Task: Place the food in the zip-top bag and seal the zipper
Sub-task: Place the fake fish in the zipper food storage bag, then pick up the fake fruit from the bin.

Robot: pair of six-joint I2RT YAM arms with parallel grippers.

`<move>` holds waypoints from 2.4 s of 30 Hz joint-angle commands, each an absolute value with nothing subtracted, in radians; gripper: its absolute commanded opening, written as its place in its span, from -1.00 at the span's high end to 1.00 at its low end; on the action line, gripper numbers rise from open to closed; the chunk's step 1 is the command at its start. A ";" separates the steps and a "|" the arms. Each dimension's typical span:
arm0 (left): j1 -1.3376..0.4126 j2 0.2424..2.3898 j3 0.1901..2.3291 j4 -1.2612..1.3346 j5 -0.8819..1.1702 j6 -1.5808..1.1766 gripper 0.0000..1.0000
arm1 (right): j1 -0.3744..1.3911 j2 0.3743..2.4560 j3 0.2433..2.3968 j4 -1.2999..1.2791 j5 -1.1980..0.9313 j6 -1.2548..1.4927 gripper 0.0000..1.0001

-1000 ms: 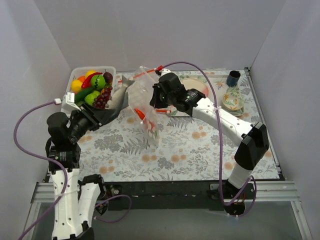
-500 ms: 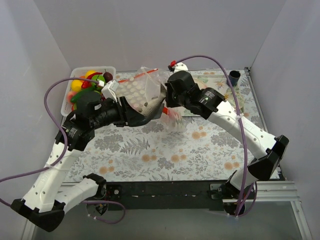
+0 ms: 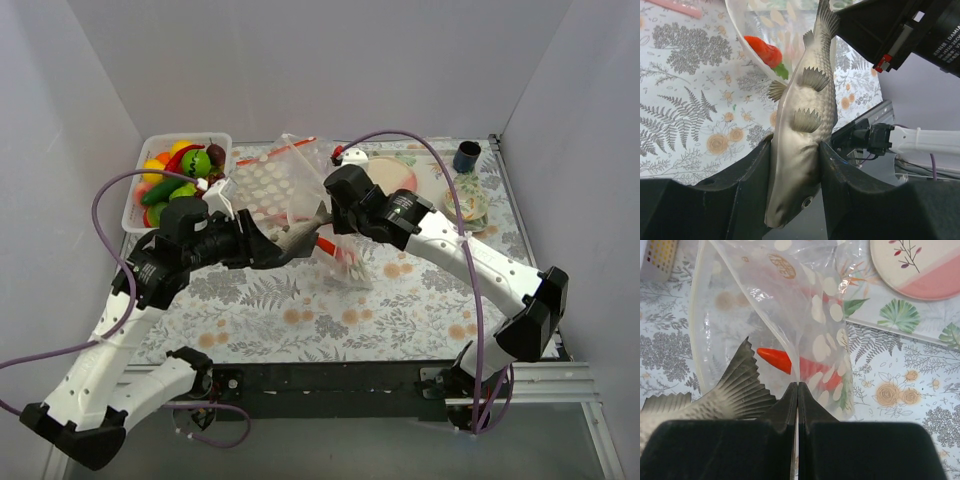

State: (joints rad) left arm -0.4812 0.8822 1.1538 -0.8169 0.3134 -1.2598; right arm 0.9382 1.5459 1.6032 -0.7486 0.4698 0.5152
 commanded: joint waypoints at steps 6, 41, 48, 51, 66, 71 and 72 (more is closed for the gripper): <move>-0.486 0.969 1.164 -0.850 0.287 -1.241 0.69 | 0.959 1.508 1.540 -0.678 0.486 0.554 0.97; -0.485 1.273 1.267 -0.758 0.213 -1.414 -0.16 | 1.121 1.629 1.661 -0.558 0.322 0.595 0.97; -0.485 1.267 1.304 -0.735 0.254 -1.413 -0.64 | 1.117 1.629 1.755 -0.551 0.310 0.597 0.97; -0.485 1.258 1.344 -0.755 0.270 -1.399 -0.61 | 1.100 1.620 1.758 -0.580 0.339 0.594 0.97; -0.358 1.345 1.621 -0.742 -0.208 -1.263 -0.76 | 0.974 1.328 1.482 -0.480 0.287 0.558 0.97; -0.064 1.414 1.608 -0.747 -0.252 -1.227 -0.77 | 0.974 1.318 1.470 -0.456 0.220 0.523 0.97; -0.028 1.422 1.582 -0.720 -0.255 -1.223 -0.77 | 0.971 1.318 1.459 -0.437 0.209 0.517 0.97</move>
